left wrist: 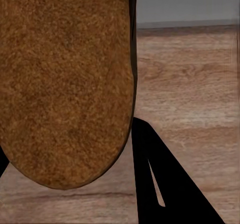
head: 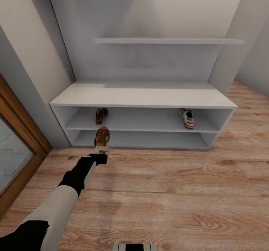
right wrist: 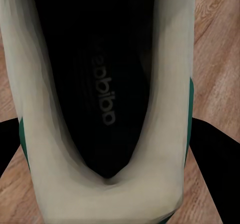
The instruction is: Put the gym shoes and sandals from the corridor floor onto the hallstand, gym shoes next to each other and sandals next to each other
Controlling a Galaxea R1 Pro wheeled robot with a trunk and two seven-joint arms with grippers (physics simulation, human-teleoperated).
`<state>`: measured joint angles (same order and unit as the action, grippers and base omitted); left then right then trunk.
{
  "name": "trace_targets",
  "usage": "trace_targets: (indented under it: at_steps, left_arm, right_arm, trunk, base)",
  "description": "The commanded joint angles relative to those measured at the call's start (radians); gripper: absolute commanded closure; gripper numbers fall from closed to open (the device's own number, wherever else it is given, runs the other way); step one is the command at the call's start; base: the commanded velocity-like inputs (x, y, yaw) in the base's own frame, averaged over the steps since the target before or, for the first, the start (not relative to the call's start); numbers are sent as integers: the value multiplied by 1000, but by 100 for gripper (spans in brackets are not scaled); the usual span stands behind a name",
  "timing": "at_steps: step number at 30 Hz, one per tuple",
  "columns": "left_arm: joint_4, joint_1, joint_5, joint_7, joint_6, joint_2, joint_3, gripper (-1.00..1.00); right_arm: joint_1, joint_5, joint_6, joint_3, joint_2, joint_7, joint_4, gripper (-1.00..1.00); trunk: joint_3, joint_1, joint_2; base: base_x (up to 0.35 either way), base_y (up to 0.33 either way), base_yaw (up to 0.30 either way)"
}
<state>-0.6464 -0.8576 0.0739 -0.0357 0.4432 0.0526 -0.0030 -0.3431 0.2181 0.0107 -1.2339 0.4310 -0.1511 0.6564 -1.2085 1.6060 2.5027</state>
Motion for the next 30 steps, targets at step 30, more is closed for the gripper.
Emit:
trace_targets:
  at_steps: [30]
  left_arm:
    - [8,19,4,5,-2,-2,-85,100]
  right_arm:
    - [-2,15,-14,-7,0,-7,0,100]
  trunk:
    - [-1,0,0]
  base:
    - [154,0,0]
